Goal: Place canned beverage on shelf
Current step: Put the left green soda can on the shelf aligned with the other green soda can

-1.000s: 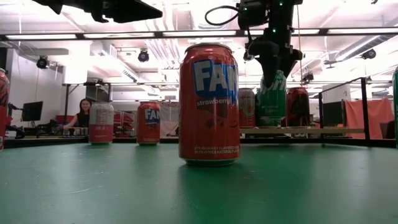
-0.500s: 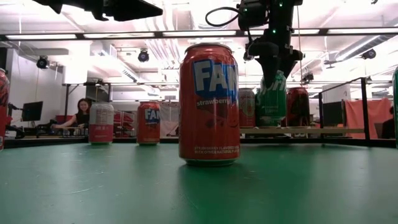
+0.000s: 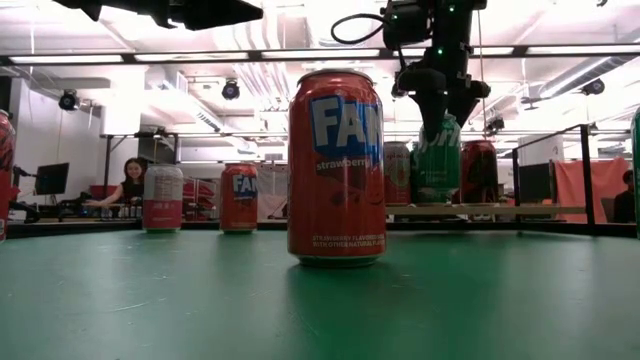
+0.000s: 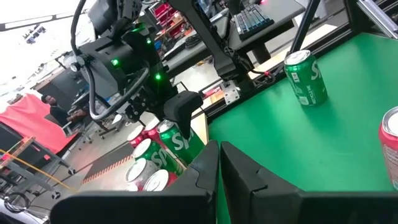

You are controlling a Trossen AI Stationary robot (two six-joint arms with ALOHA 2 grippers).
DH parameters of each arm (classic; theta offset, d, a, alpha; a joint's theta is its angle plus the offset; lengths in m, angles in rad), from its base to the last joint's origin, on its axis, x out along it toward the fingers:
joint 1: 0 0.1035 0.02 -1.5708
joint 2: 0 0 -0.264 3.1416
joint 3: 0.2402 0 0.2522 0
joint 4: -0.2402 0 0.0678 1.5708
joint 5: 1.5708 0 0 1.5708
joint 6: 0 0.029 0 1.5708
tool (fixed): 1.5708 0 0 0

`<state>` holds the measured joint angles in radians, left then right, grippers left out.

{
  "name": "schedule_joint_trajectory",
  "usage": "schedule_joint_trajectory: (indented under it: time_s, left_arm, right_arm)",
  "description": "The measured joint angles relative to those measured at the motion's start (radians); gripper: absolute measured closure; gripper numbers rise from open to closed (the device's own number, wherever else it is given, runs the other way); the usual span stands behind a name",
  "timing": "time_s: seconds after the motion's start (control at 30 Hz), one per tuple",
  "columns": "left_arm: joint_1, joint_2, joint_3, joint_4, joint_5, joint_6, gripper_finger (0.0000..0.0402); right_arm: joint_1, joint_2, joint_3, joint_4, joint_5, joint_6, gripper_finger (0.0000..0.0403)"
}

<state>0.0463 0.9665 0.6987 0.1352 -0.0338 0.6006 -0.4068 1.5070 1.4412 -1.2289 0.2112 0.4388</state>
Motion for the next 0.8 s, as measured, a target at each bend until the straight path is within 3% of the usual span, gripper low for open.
schedule_joint_trajectory:
  time_s: [0.8]
  left_arm:
    - [0.000,0.000,0.000,0.011,0.000,0.000,0.0402]
  right_arm:
    - [-0.029,0.000,-0.061,0.088,0.035,0.021,0.0109]
